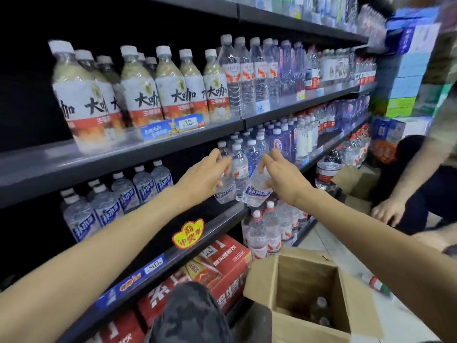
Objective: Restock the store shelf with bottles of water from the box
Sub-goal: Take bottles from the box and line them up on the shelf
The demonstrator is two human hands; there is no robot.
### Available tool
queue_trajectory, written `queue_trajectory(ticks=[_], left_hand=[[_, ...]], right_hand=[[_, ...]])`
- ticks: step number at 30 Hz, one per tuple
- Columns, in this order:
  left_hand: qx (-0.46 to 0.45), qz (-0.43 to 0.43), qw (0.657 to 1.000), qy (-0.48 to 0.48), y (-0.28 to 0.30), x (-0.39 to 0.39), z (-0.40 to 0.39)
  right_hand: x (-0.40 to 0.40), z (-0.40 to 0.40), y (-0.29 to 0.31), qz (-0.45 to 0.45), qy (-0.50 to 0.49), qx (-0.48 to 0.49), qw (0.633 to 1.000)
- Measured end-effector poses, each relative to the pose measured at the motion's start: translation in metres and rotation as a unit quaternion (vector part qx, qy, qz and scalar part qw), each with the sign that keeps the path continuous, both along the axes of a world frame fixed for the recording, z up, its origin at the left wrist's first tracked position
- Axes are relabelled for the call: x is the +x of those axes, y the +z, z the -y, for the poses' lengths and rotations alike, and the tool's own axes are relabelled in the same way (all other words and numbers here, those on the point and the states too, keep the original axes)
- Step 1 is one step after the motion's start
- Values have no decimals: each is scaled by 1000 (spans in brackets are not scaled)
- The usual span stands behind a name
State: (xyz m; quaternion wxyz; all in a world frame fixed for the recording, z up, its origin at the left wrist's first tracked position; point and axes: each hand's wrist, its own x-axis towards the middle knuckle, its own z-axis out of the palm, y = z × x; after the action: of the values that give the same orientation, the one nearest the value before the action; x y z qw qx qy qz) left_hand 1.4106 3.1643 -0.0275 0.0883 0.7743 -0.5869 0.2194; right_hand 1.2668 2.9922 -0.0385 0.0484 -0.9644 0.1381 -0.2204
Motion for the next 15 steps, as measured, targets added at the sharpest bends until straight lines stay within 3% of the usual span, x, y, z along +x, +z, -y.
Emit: queue_trajectory(ticks=[11, 15], left_hand=[[39, -16, 994, 104, -37, 49, -35], [37, -75, 992, 95, -42, 70, -48]], right_hand=[[77, -39, -22, 5, 73, -25, 997], [104, -46, -26, -8, 83, -26, 996]])
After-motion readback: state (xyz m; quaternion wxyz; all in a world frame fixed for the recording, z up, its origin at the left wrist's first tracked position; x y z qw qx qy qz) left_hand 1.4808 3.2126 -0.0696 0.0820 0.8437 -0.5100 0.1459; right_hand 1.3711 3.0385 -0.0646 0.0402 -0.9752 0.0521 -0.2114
